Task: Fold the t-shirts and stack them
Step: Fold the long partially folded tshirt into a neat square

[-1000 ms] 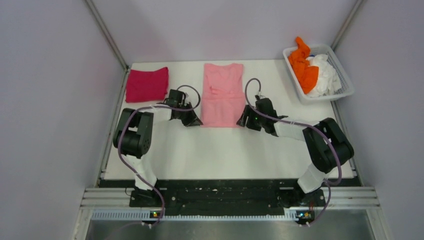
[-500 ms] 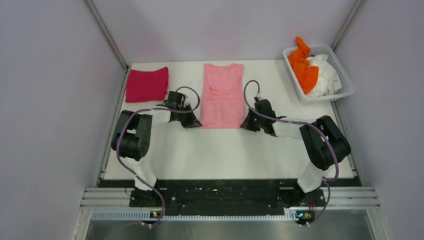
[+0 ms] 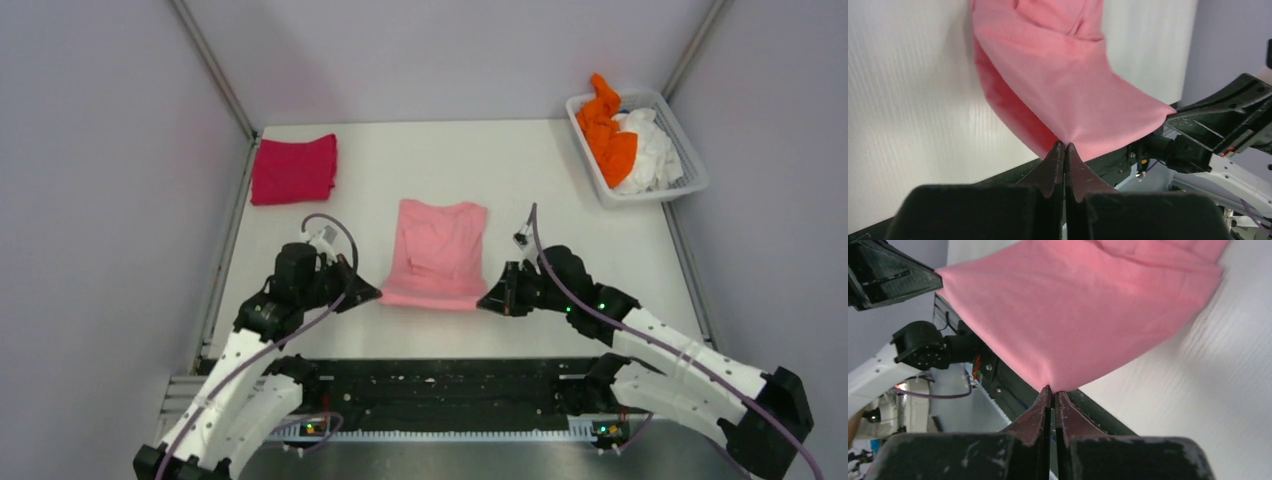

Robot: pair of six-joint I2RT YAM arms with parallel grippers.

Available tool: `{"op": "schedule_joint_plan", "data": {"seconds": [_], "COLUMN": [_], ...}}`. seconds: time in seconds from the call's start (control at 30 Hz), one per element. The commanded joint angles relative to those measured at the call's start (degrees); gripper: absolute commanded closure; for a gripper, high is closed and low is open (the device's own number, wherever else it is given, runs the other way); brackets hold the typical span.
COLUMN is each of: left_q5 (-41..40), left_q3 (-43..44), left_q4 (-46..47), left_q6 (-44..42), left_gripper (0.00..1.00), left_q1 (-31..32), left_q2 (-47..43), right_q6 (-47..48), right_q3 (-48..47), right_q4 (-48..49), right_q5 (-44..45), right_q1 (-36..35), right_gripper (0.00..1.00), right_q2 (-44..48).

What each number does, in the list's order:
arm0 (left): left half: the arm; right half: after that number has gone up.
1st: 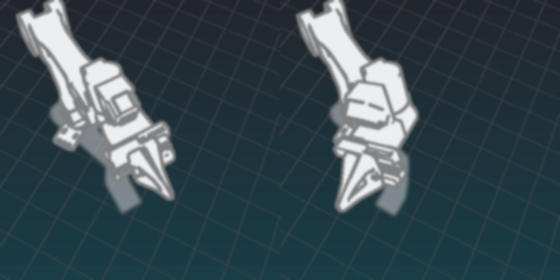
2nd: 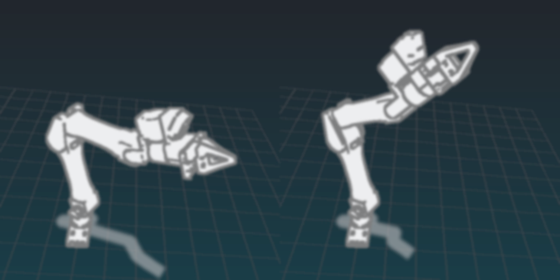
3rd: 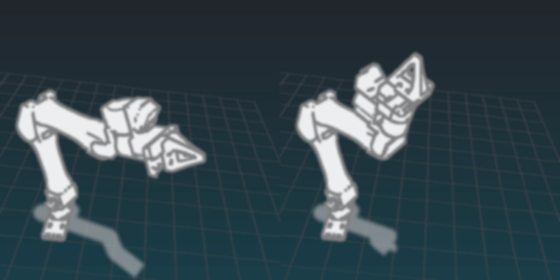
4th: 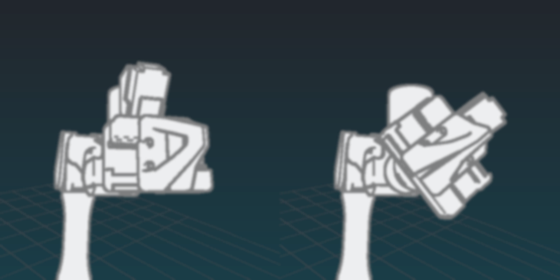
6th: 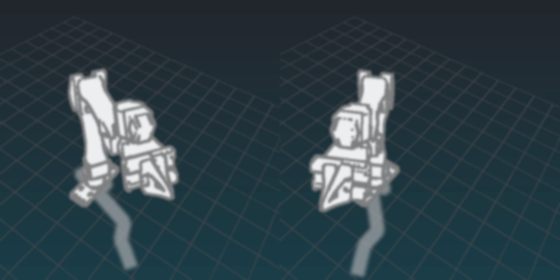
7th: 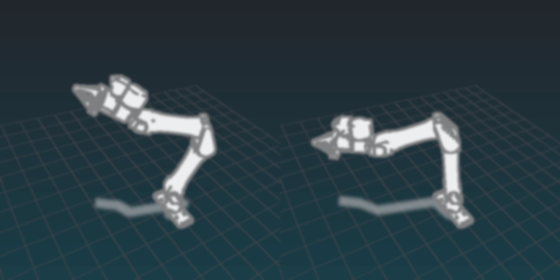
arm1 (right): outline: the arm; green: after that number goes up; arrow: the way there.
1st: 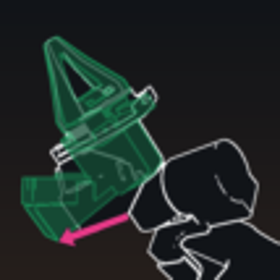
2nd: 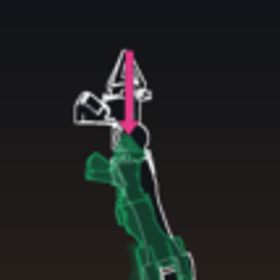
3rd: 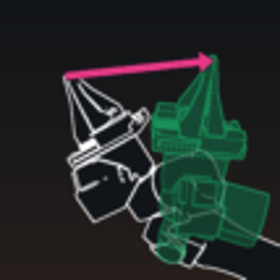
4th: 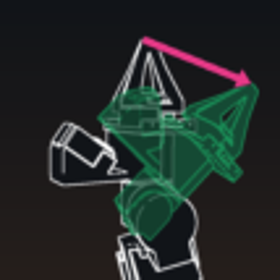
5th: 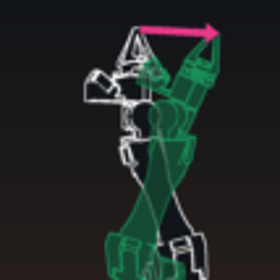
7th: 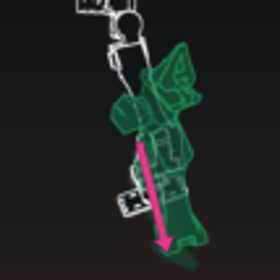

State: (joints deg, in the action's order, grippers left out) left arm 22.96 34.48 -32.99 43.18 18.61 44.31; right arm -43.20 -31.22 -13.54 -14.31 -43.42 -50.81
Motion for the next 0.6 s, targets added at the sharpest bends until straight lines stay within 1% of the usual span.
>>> {"op": "schedule_joint_plan", "data": {"seconds": [0.0,0.07,0.2,0.3,0.37,0.43,0.57], "left_q5": [-1.15,-2.62,-5.72,-8.13,-8.33,-8.59,-10.22], "left_q3": [1.11,3.18,11.69,17.40,21.29,25.41,32.85], "left_q4": [-3.92,-2.25,0.86,3.51,4.84,4.89,5.48], "left_q6": [4.44,4.13,1.57,-0.39,-2.12,-2.97,-4.71], "left_gripper": [1.00,1.00,1.00,1.00,1.00,1.00,1.00], "left_q1": [0.20,0.20,0.19,-0.16,-0.67,-1.50,-3.02], "left_q2": [-6.70,-5.18,3.98,11.93,17.55,24.09,33.69], "right_q6": [-3.65,-2.06,0.95,2.07,2.66,3.22,2.33], "right_q3": [-2.31,-5.31,-9.29,-11.51,-13.09,-14.45,-16.14], "right_q4": [-2.43,-3.23,-0.94,2.93,5.64,7.94,15.36], "right_q5": [-1.46,-0.79,-5.79,-9.64,-11.75,-14.27,-18.08], "right_q1": [-0.40,1.11,8.54,14.54,18.65,21.75,26.87], "right_gripper": [1.00,1.00,1.00,1.00,1.00,1.00,1.00], "right_q2": [5.94,5.53,1.22,-3.08,-6.24,-10.73,-18.26]}}
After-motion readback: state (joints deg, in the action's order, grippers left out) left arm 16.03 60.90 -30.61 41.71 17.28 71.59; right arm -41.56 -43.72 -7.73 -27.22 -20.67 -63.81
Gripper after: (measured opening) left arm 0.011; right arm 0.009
